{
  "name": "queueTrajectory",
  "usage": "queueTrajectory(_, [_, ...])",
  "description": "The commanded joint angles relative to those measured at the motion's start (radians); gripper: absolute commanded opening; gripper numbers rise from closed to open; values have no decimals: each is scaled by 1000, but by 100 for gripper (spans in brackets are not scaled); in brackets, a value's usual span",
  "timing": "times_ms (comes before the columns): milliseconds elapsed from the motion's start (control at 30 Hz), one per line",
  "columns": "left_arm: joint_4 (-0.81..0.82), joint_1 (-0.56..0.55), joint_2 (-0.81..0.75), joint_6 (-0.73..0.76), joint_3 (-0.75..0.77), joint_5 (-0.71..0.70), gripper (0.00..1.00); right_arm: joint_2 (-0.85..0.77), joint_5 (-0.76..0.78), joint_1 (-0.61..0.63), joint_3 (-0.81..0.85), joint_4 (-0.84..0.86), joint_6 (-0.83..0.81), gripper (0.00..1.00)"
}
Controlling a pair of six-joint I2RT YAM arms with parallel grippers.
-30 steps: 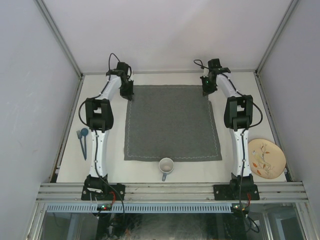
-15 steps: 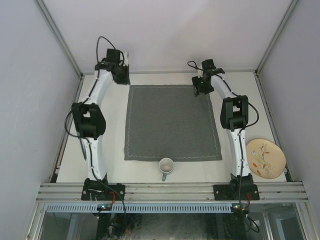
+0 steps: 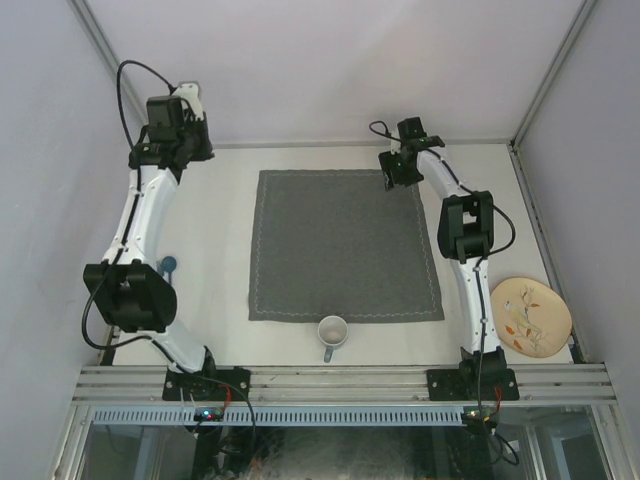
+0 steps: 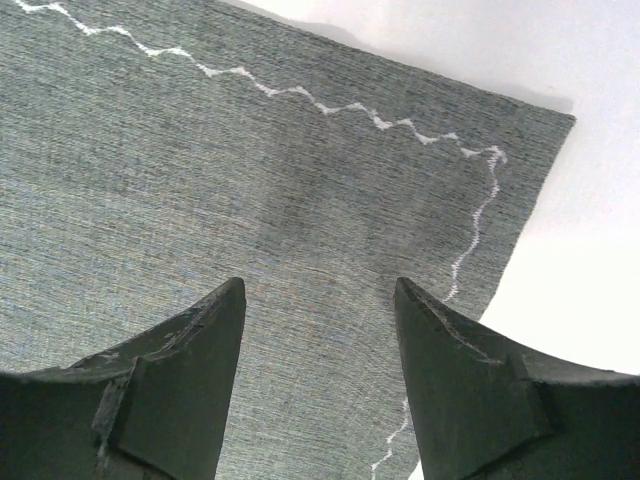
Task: Set the dinner table for one person
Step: Flatten out the napkin at the center of the board.
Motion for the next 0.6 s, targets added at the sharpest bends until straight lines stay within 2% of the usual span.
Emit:
queueTrajectory(0, [37, 51, -81, 44, -84, -27, 30, -10, 32, -10, 48, 8, -9, 61])
queueTrajectory(167, [-49, 52, 4, 26, -78, 97, 37, -31, 43, -10, 59, -24, -21, 61])
queueTrajectory(233, [-65, 28, 68, 0, -69, 134, 41, -95, 26, -15, -4, -11, -21, 61])
queueTrajectory(333, [-31, -49, 136, 20, -77, 76, 49, -261, -31, -27, -168, 102, -36, 63])
queueTrajectory(400, [13, -101, 165, 26, -85, 51, 51, -360, -44, -26, -244, 154, -59, 69])
queueTrajectory(467, [23, -139, 211, 19, -65, 46, 52, -407, -28, -24, -251, 148, -78, 72])
queueTrajectory(567, [-33, -180, 291, -10, 14, 39, 52, -407, 6, -30, -188, 46, -74, 72])
